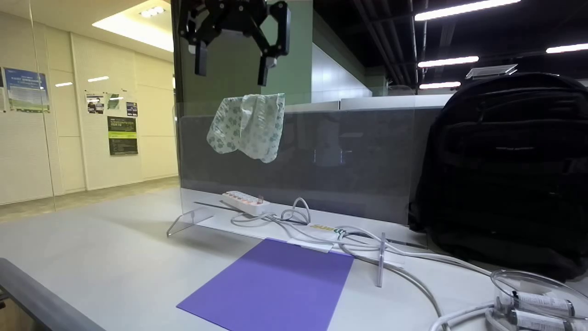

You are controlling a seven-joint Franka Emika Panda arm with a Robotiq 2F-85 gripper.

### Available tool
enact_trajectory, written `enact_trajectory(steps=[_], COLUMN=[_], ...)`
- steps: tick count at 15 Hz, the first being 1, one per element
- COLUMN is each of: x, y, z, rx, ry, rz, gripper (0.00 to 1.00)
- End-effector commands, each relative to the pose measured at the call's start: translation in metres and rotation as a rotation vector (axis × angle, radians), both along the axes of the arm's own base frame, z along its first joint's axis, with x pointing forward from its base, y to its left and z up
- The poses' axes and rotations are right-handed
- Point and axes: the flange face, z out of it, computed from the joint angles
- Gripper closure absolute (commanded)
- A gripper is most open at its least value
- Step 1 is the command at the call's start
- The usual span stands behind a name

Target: Get the kitchen towel from the colorless object and place it on the table

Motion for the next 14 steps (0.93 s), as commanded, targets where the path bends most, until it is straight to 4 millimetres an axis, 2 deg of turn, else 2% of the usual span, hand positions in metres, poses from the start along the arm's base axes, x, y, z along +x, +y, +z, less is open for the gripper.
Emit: enact_trajectory(steps=[1,4,5,7,9,10,14], x=[0.021,0.039,0.033,0.04,0.041,0.035,0.049], y=[0.03,0.064,0.05,0.065,0.066,0.064,0.079], z=[-0.007,-0.009,-0.008,-0.01,-0.011,-0.017,-0.018], rx=[-0.036,-0.075,-0.066,-0.081,-0.085,-0.13,-0.143], ry=[-0.059,-0.166,-0.11,-0.142,-0.147,-0.082,-0.262], rz=[0.104,0.182,0.148,0.176,0.182,0.175,0.253], gripper=[0.0,0.0,0.0,0.0,0.0,0.0,0.0])
